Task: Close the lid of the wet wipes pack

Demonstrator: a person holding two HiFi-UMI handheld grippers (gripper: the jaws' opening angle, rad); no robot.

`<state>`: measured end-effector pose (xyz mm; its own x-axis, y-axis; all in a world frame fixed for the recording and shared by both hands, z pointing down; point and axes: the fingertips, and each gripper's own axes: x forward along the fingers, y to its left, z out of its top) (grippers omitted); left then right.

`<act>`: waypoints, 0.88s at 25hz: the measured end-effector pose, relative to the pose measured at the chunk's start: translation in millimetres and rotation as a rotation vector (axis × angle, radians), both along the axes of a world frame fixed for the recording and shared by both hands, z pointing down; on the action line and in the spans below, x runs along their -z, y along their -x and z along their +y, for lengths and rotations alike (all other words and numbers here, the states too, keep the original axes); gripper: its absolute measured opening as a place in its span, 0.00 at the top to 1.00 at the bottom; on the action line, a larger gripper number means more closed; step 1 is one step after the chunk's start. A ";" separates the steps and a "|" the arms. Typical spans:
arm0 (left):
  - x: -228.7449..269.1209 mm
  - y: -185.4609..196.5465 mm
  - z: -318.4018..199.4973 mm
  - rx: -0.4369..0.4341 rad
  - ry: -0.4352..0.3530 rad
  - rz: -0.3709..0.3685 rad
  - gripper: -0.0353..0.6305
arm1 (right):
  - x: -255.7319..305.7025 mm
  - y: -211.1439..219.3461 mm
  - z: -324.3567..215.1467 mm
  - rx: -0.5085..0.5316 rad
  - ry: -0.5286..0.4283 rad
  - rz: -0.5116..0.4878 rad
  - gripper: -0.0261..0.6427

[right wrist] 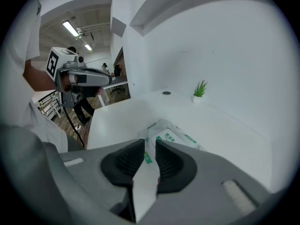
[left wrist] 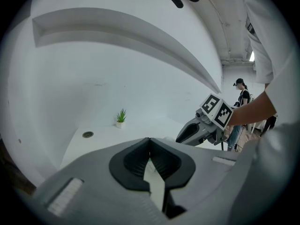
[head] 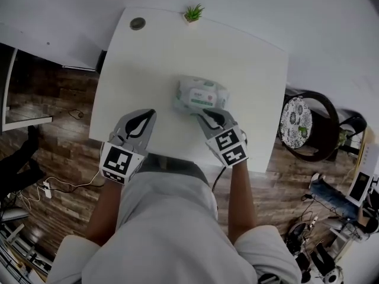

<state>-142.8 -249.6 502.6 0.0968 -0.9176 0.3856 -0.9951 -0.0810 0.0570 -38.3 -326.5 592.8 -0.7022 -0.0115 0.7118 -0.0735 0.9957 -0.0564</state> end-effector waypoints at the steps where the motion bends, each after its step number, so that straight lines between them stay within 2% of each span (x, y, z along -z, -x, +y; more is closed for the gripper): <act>1: 3.9 0.1 1.9 -0.007 -0.013 -0.003 0.95 | 6.1 -0.8 2.3 -0.021 -0.001 -0.017 0.84; 6: 23.0 1.5 14.6 -0.027 -0.058 -0.017 0.95 | 37.0 -9.2 16.9 -0.108 -0.026 -0.089 0.84; 22: 88.3 25.8 58.5 -0.049 -0.220 -0.047 0.95 | 124.4 -39.1 45.1 -0.422 -0.229 -0.298 0.94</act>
